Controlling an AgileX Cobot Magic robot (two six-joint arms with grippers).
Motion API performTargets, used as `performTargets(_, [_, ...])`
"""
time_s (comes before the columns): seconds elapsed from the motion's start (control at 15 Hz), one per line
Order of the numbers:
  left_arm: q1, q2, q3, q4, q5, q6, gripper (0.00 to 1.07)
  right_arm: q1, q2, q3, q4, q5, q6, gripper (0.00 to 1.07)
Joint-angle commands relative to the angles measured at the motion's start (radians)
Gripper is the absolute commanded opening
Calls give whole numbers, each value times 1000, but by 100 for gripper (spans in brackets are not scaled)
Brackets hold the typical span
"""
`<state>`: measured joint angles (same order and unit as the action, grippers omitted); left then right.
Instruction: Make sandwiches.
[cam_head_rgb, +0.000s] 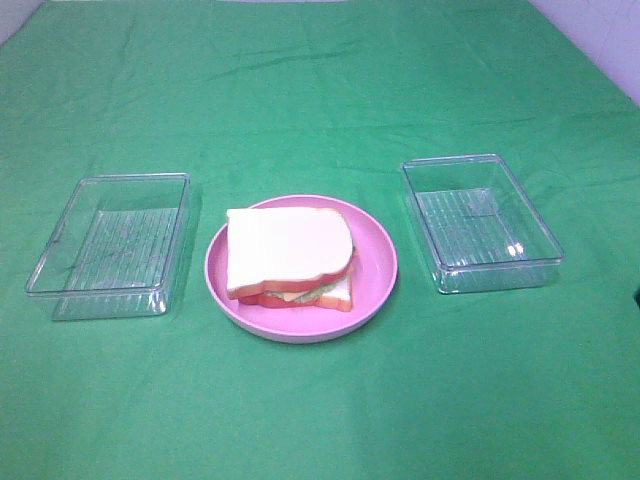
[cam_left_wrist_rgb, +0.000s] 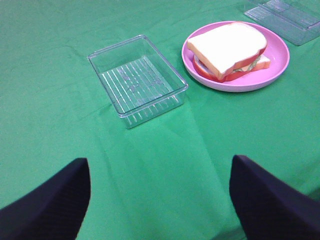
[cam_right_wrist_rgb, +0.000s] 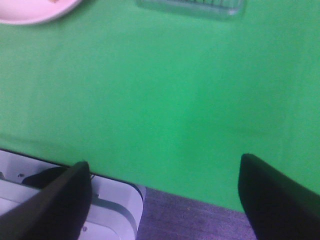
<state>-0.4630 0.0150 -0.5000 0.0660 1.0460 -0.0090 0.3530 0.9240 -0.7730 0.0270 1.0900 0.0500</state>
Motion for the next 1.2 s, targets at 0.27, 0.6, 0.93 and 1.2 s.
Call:
performTargets(0.27, [-2, -6, 1, -12, -1, 3, 74, -4, -515, 181, -6, 119, -50, 76])
performTargets(0.6, [-2, -6, 1, -18, -1, 9, 74, -4, -832, 259, 40, -11, -138, 76])
performTargets(0.93, [-2, -6, 1, -20, -1, 9, 74, -4, -929, 268, 66, -27, -171, 76])
performTargets(1.2, [-2, -6, 1, -18, -1, 3, 74, -4, -929, 268, 66, -27, -170, 76])
